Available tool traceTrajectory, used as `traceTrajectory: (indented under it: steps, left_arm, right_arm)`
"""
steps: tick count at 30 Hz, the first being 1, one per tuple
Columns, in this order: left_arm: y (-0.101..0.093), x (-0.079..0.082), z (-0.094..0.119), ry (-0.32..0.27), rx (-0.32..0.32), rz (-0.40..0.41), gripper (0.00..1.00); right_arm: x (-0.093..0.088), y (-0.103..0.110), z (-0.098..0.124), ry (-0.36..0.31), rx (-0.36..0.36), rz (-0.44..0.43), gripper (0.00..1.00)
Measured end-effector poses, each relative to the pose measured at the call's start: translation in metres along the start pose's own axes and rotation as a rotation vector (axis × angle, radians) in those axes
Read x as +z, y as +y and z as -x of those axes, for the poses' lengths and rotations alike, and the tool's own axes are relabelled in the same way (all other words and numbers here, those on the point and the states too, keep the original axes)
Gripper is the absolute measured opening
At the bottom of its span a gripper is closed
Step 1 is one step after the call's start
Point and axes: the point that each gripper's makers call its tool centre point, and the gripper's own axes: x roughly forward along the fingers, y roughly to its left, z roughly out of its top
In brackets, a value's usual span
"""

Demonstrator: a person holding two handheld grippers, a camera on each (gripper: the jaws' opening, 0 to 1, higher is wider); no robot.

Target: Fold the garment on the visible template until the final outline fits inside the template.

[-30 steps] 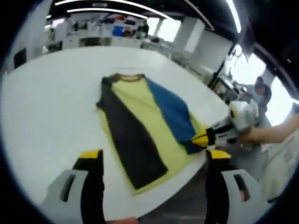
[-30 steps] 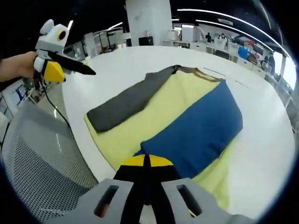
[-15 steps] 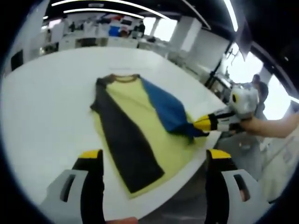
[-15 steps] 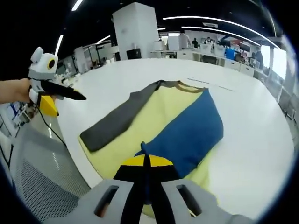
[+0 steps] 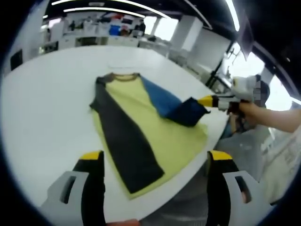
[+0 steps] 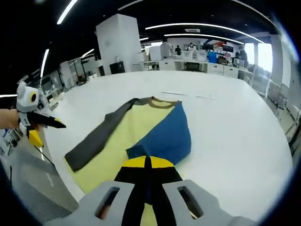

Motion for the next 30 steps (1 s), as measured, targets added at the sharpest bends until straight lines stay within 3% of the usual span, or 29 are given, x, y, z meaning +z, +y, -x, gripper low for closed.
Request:
traceTrajectory:
  steps: [7, 10, 17, 30]
  left_arm:
    - [-0.001, -0.003, -0.001, 0.008, -0.008, 0.001, 0.86]
    - [0.001, -0.003, -0.001, 0.011, -0.004, 0.005, 0.86]
    - [0.003, -0.002, 0.0, 0.018, -0.003, -0.01, 0.87]
    - [0.001, -0.002, -0.003, 0.021, -0.01, 0.001, 0.87]
  right_arm:
    - [0.015, -0.025, -0.001, -0.035, -0.036, -0.036, 0.01]
    - [0.023, -0.039, -0.002, -0.058, -0.052, -0.092, 0.01]
    - [0.038, -0.057, -0.001, -0.079, -0.084, -0.07, 0.01]
    - [0.043, -0.103, 0.012, -0.1, -0.181, -0.09, 0.01]
